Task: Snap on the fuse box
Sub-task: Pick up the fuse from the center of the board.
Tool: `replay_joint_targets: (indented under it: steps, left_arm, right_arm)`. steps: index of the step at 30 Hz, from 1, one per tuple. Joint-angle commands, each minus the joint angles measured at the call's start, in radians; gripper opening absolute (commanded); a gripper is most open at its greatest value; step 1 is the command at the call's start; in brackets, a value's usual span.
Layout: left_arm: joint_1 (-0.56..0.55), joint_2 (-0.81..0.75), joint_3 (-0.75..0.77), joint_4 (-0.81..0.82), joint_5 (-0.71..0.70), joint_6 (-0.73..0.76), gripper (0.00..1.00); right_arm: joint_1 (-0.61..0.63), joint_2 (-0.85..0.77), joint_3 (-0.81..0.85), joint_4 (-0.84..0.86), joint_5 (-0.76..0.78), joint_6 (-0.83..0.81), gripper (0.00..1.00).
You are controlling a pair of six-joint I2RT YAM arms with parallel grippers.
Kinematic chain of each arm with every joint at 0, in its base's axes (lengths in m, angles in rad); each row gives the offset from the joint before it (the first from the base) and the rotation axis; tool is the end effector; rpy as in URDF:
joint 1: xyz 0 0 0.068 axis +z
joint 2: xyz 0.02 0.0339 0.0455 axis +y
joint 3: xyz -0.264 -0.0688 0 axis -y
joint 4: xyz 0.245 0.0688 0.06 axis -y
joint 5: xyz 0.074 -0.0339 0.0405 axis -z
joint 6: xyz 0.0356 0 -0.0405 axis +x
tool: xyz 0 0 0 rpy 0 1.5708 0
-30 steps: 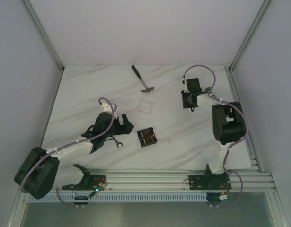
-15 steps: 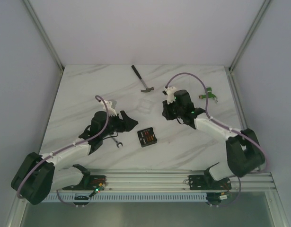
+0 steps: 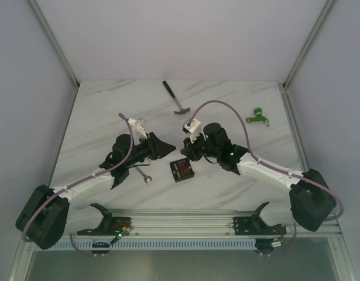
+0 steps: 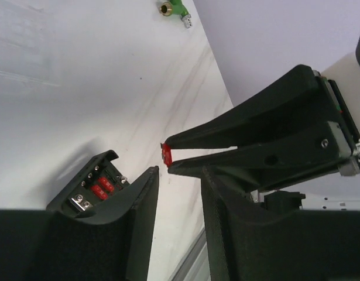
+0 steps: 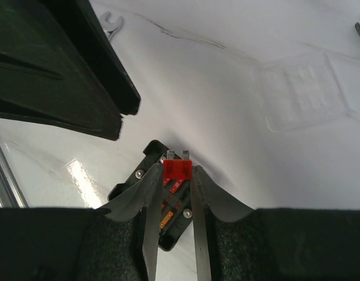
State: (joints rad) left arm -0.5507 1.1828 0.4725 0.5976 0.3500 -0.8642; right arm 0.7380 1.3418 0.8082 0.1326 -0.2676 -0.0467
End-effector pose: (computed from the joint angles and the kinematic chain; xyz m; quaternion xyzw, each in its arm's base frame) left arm 0.2081 -0.1421 0.2315 -0.0001 0.7435 -0.5250 0.4142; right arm 0.2166 0.2097 0.2554 -0.3840 0.7354 0.2900 0.4771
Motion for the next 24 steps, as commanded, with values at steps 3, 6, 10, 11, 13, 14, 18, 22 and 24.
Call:
replay_joint_targets:
  steps: [3, 6, 10, 11, 13, 14, 18, 22, 24]
  left_arm:
    - [-0.017, 0.002, 0.025, 0.035, 0.000, -0.058, 0.40]
    - [-0.017, 0.003, 0.019, 0.024, -0.031, -0.073, 0.38]
    - [-0.021, 0.008, 0.021, 0.028, -0.040, -0.085, 0.38]
    - [-0.021, 0.011, 0.023, 0.024, -0.041, -0.085, 0.38]
    - [-0.024, 0.020, 0.027, 0.017, -0.038, -0.088, 0.38]
    - [-0.026, 0.024, 0.028, 0.018, -0.036, -0.090, 0.38]
    - [-0.037, 0.042, 0.028, 0.041, -0.020, -0.106, 0.38]
    - [-0.046, 0.051, 0.031, 0.063, -0.010, -0.118, 0.38]
    - [-0.049, 0.052, 0.031, 0.070, -0.008, -0.123, 0.37]
  right_arm:
    - [0.036, -0.034, -0.024, 0.070, -0.015, -0.034, 0.18]
    - [0.045, -0.039, -0.028, 0.069, -0.016, -0.035, 0.18]
    - [0.053, -0.052, -0.036, 0.099, -0.018, -0.036, 0.18]
    - [0.053, -0.056, -0.037, 0.102, -0.019, -0.036, 0.18]
    - [0.056, -0.063, -0.042, 0.110, -0.019, -0.034, 0.18]
    - [0.058, -0.068, -0.044, 0.114, -0.020, -0.034, 0.18]
    - [0.062, -0.076, -0.049, 0.121, -0.018, -0.034, 0.18]
    - [0.067, -0.078, -0.049, 0.124, -0.025, -0.033, 0.18]
    - [0.068, -0.079, -0.049, 0.125, -0.027, -0.034, 0.18]
